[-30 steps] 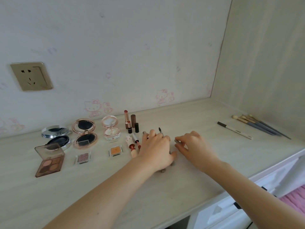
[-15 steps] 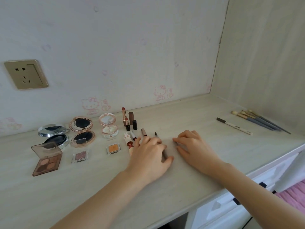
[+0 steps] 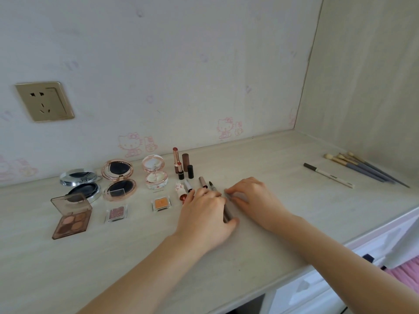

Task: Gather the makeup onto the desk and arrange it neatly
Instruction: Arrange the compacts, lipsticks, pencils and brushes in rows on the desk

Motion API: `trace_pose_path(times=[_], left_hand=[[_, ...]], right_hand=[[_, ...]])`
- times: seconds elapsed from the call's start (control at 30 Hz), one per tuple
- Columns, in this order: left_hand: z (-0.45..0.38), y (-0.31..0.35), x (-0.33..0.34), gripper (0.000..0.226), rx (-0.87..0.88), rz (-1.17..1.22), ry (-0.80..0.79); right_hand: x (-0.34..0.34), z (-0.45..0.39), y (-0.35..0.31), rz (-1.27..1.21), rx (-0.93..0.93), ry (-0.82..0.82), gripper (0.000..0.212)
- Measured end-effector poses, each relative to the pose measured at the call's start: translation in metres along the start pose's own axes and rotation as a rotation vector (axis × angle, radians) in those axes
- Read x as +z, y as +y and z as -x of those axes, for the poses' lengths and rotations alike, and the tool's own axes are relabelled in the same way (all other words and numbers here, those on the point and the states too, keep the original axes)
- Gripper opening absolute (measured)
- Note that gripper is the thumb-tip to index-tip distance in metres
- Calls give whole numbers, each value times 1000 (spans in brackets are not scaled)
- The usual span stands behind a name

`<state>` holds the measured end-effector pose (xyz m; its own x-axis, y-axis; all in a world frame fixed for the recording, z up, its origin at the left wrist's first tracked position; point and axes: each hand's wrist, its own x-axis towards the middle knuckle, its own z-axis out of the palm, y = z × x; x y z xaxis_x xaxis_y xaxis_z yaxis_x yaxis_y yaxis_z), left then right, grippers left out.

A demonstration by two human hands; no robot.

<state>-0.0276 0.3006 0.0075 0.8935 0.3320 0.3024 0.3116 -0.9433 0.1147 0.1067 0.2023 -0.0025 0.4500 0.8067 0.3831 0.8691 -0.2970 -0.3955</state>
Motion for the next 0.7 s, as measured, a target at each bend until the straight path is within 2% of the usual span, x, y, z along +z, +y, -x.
trace_pose_path(times=[0.47,0.7], left_hand=[[-5,-4,-8,42,-47,65,-14],[-9,-3,-9,34,-84,112,15]], right_hand=[[7,-14,-9,-41,-2,-38,22],[-4,-7,-1,-19,54,-31,28]])
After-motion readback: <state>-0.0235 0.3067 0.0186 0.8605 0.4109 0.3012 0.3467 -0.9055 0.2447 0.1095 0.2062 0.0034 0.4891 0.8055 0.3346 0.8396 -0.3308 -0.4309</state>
